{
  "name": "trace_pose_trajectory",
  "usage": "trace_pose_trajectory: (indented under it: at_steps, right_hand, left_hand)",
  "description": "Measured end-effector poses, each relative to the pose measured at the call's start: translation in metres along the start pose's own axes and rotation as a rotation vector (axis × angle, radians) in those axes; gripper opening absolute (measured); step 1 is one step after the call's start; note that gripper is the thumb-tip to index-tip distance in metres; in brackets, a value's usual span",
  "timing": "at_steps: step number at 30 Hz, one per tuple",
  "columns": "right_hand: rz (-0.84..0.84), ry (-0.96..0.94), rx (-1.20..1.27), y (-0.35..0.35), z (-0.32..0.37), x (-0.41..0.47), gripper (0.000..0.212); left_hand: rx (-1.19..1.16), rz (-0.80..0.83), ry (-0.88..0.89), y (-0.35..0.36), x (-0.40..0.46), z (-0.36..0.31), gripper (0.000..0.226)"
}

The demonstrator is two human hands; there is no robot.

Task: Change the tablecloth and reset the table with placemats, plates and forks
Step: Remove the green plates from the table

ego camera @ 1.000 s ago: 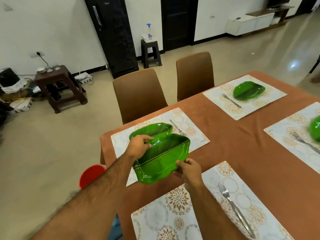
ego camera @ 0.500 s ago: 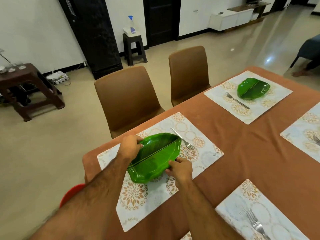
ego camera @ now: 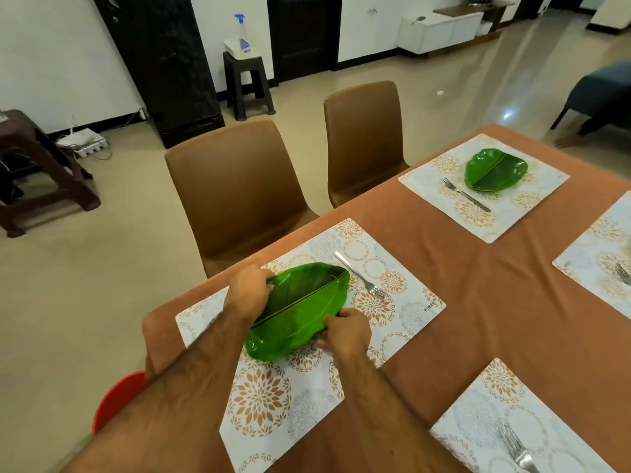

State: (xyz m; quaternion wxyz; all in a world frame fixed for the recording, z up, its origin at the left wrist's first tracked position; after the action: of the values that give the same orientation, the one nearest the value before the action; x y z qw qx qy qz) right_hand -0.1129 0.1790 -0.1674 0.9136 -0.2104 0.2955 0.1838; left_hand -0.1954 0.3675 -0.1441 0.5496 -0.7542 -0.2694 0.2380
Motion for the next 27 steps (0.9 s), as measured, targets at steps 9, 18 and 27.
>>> trace_pose_trajectory:
  at_steps: [9, 18, 27]
  right_hand:
    - [0.037, 0.058, 0.068, 0.002, 0.005, -0.001, 0.027]
    - [0.061, -0.081, 0.099, -0.044, 0.009, -0.024, 0.017]
    - [0.09, -0.202, 0.07, -0.172, 0.0, -0.082, 0.014]
  left_hand:
    - [-0.087, 0.07, -0.049, 0.003, -0.003, 0.0, 0.032]
    - [-0.264, 0.162, -0.126, -0.01, -0.048, -0.027, 0.025]
    - [-0.35, 0.175, -0.108, -0.037, -0.149, -0.125, 0.026]
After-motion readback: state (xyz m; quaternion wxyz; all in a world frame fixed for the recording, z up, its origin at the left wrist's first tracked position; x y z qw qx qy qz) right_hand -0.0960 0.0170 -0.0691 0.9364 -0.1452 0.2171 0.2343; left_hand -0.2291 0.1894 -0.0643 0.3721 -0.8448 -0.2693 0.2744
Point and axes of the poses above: each hand's wrist, its own x-axis towards the middle knuckle, its own y-axis out of the palm, z = x × y, the point moved 3 cm from there along x, towards the middle knuckle, and after that the axes turned 3 degrees about y, right-handed, at the moved point
